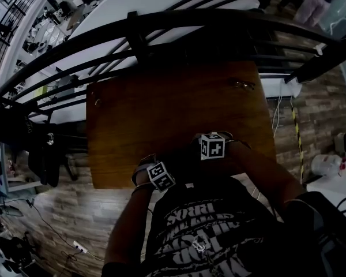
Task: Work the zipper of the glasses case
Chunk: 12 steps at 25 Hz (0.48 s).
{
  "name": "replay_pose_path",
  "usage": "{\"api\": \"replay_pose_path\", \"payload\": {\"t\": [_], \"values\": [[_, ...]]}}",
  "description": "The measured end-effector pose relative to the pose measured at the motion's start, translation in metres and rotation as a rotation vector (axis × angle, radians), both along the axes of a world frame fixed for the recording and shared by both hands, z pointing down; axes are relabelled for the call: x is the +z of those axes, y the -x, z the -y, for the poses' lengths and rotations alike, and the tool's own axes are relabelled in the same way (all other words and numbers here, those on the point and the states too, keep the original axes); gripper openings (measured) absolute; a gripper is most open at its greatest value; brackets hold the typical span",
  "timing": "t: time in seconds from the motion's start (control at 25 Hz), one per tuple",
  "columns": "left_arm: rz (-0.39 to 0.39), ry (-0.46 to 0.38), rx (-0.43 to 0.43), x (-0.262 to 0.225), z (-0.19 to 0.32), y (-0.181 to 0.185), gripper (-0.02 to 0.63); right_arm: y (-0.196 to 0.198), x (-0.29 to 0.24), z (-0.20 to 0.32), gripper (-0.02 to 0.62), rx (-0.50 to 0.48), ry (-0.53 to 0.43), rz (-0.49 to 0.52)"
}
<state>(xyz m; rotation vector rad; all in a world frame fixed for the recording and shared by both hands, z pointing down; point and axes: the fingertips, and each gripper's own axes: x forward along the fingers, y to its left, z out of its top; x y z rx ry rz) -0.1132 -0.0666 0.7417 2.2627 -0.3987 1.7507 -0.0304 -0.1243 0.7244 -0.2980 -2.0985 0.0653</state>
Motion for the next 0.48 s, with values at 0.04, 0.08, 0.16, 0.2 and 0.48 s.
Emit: {"api": "replay_pose_path", "payload": {"t": [0.04,0.08,0.16,0.2,0.48], "values": [[0.000,0.000,0.001,0.000,0.000,0.000,0.259,0.001,0.007,-0.005,0.083,-0.056,-0.011,-0.022],[0.000,-0.003,0.004,0.001,0.000,-0.001,0.259,0.002,0.013,-0.011,0.083,-0.103,-0.018,-0.034],[-0.003,-0.025,0.003,0.005,0.003,-0.002,0.259,0.008,0.016,-0.019,0.083,-0.155,-0.030,-0.026],[-0.005,-0.034,0.000,0.006,0.004,-0.002,0.259,0.011,0.015,-0.021,0.083,-0.169,-0.041,-0.015],[-0.010,-0.017,-0.001,0.003,-0.001,-0.004,0.259,0.011,0.014,-0.027,0.040,-0.213,-0.055,0.029]]}}
